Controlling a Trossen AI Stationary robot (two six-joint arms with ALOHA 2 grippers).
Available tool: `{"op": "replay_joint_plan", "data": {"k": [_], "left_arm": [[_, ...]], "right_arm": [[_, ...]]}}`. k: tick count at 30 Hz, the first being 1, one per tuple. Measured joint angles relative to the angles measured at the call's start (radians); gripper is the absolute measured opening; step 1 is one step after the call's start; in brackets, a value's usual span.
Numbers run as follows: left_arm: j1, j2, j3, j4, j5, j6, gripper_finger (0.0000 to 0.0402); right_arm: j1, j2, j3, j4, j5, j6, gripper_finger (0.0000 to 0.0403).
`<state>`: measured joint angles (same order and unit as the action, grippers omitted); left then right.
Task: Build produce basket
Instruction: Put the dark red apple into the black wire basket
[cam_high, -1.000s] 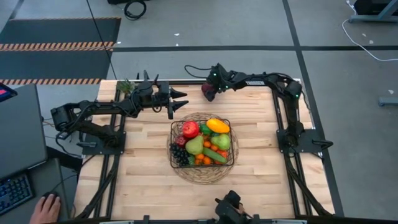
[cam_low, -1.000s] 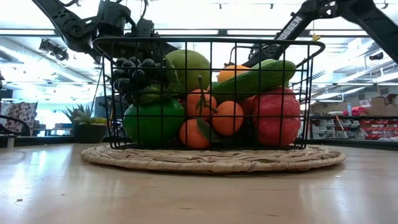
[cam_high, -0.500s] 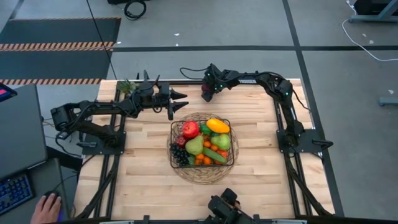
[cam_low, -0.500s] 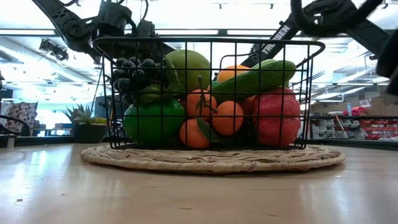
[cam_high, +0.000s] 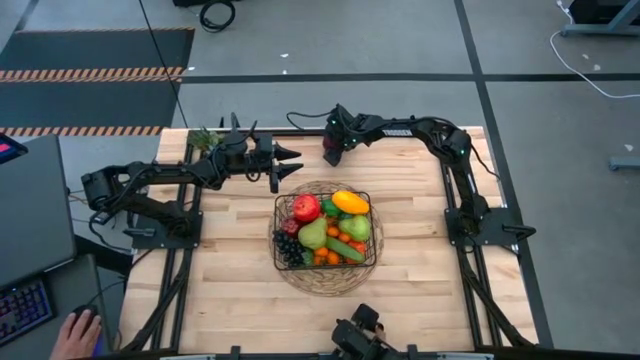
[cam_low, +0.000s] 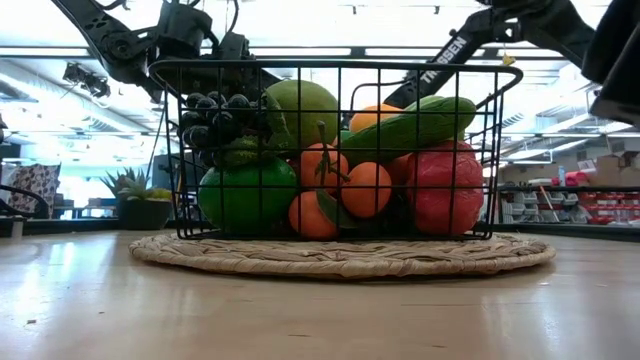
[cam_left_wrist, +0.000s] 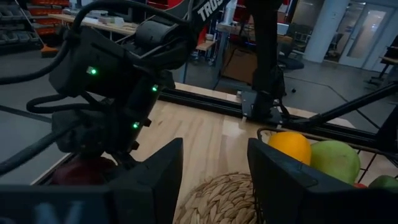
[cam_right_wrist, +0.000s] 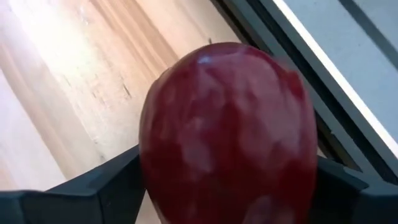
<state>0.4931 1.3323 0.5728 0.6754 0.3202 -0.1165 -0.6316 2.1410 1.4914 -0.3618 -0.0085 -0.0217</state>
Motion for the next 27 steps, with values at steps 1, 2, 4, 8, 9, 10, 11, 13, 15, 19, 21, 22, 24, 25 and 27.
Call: {"op": "replay_joint_plan", "data": {"k": [1, 2, 4, 8, 9, 10, 11, 13, 15, 19, 21, 22, 24, 25, 27], "left_arm": [[0.0, 0.0, 0.0, 0.0, 0.0, 0.0, 0.0185], [0.0, 0.0, 0.0, 0.001, 0.0, 0.0, 0.0184], [0.0, 0.0, 0.0, 0.001, 0.0, 0.0, 0.0183], [0.0, 0.0, 0.0, 0.001, 0.0, 0.0, 0.0183], [0.0, 0.0, 0.0, 0.002, 0.0, 0.0, 0.0182], [0.0, 0.0, 0.0, 0.001, 0.0, 0.0, 0.0181], [0.0, 0.0, 0.0, 0.002, 0.0, 0.0, 0.0181], [0.0, 0.0, 0.0, 0.002, 0.0, 0.001, 0.0181], [0.0, 0.0, 0.0, 0.001, 0.0, 0.008, 0.0181], [0.0, 0.0, 0.0, 0.002, 0.0, 0.019, 0.0182], [0.0, 0.0, 0.0, 0.002, 0.0, 0.019, 0.018], [0.0, 0.0, 0.0, 0.005, 0.0, 0.019, 0.0179], [0.0, 0.0, 0.0, 0.008, 0.0, 0.019, 0.0177], [0.0, 0.0, 0.0, 0.01, 0.0, 0.019, 0.0177], [0.0, 0.0, 0.0, 0.018, 0.0, 0.019, 0.0177]], "right_arm": [[0.004, 0.0, 0.0, 0.0, 0.009, -0.007, 0.0337], [0.009, 0.0, 0.0, 0.0, 0.015, -0.013, 0.0327], [0.016, 0.0, 0.0, 0.001, 0.019, -0.026, 0.0297], [0.028, 0.0, 0.0, -0.003, 0.02, -0.06, 0.0282], [0.03, 0.0, 0.0, -0.008, 0.02, -0.069, 0.0282], [0.031, -0.003, 0.0, -0.015, 0.023, -0.076, 0.0282], [0.032, -0.009, 0.0, -0.034, 0.027, -0.081, 0.0282], [0.036, -0.023, -0.001, -0.07, 0.056, -0.093, 0.0282], [0.039, -0.055, -0.003, -0.103, 0.089, -0.106, 0.0282], [0.043, -0.173, 0.0, -0.155, 0.12, -0.108, 0.0282], [0.046, -0.24, -0.001, -0.201, 0.118, -0.095, 0.0282], [0.047, -0.276, -0.001, -0.226, 0.115, -0.085, 0.0282], [0.053, -0.352, 0.0, -0.277, 0.098, -0.062, 0.0282], [0.058, -0.388, 0.001, -0.305, 0.086, -0.051, 0.0282], [0.075, -0.444, 0.001, -0.364, 0.068, -0.03, 0.0282]]}}
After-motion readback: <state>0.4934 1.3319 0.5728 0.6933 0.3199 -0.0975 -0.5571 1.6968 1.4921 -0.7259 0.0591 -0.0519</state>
